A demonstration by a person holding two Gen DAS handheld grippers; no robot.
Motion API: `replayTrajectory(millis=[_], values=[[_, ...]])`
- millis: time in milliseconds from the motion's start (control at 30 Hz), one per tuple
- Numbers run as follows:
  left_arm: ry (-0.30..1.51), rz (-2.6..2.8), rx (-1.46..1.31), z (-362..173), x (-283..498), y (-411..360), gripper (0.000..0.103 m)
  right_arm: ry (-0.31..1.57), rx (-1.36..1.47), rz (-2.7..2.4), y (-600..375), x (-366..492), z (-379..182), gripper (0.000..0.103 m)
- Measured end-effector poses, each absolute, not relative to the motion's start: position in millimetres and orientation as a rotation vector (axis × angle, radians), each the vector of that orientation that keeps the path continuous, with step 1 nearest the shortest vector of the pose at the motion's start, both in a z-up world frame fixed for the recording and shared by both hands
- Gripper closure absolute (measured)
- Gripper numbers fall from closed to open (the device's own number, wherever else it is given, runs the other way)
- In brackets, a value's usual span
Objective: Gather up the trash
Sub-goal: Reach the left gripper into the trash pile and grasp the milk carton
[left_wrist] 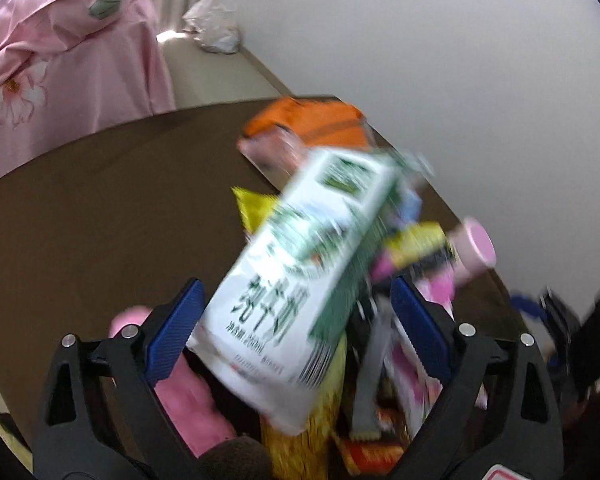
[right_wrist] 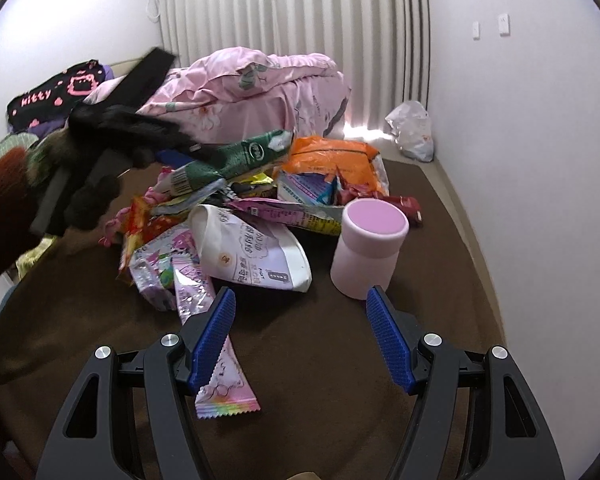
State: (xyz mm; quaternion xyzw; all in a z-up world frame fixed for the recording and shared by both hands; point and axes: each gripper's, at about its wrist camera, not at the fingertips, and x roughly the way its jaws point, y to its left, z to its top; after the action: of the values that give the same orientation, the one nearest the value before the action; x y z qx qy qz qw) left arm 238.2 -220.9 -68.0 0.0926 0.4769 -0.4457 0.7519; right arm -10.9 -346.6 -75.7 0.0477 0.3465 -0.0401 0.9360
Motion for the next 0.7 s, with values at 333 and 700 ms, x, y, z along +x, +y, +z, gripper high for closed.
replayTrajectory(millis=[333,700], values=[[0.932,-0.935,0.224,-39,201,-230,0.014,0.715,0.108,-0.068,-340,-10,-82,0.038],[1.083,-0.847,0.453,-71,245,-287,0.047,0.714,0.117,-0.06,-341,-12,-84,0.038]])
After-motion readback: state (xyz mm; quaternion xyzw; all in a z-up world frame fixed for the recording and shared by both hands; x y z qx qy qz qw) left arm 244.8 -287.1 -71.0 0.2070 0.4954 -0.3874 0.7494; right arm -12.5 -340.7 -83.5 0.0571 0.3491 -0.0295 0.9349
